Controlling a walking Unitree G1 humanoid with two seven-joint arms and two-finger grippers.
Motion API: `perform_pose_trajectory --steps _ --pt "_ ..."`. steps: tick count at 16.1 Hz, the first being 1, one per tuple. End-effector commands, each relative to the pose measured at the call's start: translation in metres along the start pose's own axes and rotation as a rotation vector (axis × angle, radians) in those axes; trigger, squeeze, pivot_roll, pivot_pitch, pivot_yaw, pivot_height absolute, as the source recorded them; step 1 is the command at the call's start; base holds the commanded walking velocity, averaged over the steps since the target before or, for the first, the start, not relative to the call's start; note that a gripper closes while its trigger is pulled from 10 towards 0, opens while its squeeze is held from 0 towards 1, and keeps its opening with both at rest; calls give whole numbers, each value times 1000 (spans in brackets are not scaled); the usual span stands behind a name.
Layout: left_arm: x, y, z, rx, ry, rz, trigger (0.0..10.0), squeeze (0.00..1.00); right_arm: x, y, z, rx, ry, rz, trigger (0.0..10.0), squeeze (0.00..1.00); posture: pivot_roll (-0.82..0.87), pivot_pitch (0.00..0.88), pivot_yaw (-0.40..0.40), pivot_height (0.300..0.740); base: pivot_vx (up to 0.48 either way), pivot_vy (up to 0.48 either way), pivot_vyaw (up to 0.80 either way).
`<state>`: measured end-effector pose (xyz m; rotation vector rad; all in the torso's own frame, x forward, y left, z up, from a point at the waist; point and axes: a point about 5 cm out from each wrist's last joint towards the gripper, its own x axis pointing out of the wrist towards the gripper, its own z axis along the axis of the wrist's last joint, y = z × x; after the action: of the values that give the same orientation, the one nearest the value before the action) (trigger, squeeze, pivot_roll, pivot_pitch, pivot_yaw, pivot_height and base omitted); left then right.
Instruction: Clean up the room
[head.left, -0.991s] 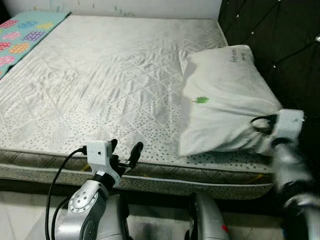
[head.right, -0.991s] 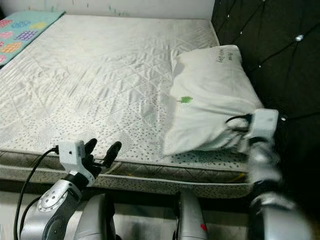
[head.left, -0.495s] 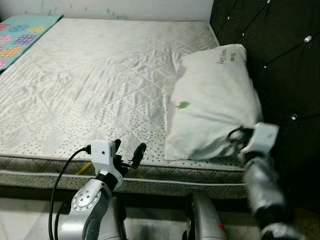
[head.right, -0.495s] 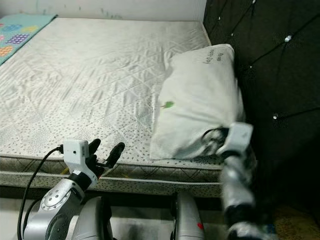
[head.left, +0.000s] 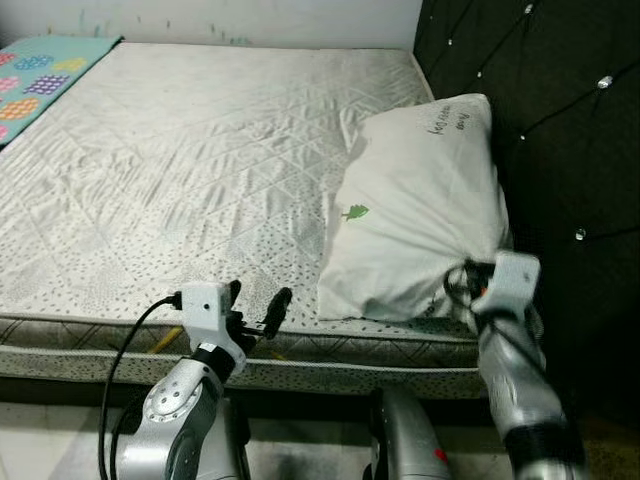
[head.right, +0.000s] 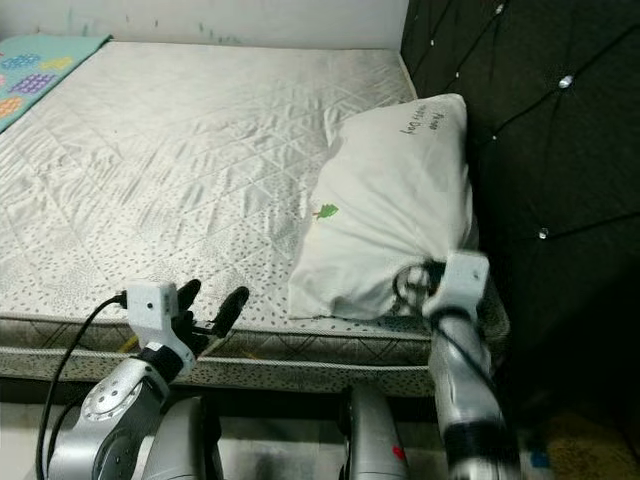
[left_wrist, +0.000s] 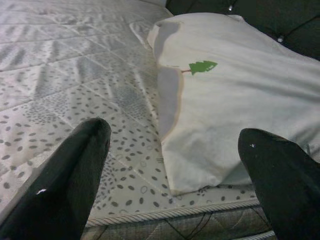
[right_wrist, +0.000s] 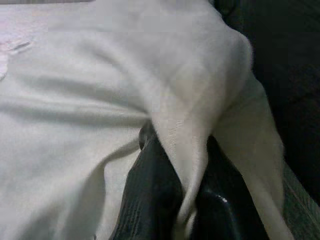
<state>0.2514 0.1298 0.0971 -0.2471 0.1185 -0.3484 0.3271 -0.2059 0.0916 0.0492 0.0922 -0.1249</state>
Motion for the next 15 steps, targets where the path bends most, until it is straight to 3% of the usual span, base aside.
perform_pose_trajectory --steps 1,3,6,11,15 --pt "3 0 1 14 -2 1 10000 0 13 8 10 -16 7 59 0 0 -34 22 6 560 0 0 0" --pt "5 0 2 17 -8 0 10000 0 41 4 34 -57 75 124 0 0 -27 18 1 560 0 0 0" --pt "5 2 3 22 -22 25 10000 0 60 -16 75 -107 75 67 0 0 -11 5 -19 560 0 0 0" --pt "7 5 5 44 -38 48 10000 0 69 -44 128 -114 36 -76 0 0 3 0 -27 560 0 0 0" --pt "9 8 6 59 -45 62 10000 0 69 -57 160 -229 -19 -120 0 0 7 0 -27 560 0 0 0"
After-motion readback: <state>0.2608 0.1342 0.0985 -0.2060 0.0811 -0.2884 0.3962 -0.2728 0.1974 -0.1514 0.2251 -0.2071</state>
